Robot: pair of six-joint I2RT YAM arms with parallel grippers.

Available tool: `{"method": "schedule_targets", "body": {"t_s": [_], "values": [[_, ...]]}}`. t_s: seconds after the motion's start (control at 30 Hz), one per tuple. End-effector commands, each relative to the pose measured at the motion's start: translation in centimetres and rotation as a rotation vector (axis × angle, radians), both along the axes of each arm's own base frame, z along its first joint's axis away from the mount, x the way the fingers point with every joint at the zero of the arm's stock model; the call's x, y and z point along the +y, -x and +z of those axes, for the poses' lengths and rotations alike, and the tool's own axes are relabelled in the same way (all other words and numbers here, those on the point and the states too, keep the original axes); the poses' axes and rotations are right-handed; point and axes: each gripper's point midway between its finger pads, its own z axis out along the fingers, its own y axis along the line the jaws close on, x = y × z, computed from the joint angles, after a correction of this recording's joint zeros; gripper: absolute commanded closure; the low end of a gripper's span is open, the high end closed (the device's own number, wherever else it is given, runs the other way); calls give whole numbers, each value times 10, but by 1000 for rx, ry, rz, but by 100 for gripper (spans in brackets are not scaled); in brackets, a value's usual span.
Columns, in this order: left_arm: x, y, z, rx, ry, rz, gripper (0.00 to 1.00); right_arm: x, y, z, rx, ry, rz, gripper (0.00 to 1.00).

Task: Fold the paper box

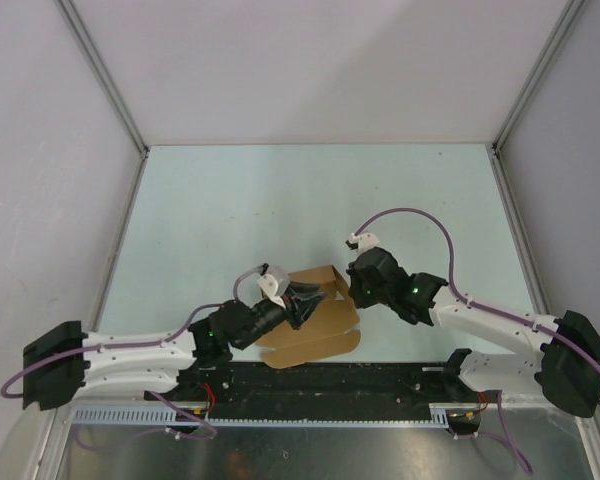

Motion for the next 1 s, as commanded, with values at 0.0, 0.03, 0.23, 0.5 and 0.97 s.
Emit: {"method": "schedule_targets", "body": {"t_s": [0.0,0.03,0.23,0.5,0.97], "values": [[32,-28,-19,14,-114,173,67,6,-3,8,-21,-21,-9,100],[33,-31,-24,27,-128,173,67,7,-3,8,-20,-24,-10,100],[44,-51,-59,104,-205,227,76,9,-3,9,-19,-37,-5,100],[55,-70,-68,104,-250,289,78,11,0,9,-13,-43,4,100],[59,-73,-87,125,-308,294,83,18,2,12,-4,-75,14,100]]}}
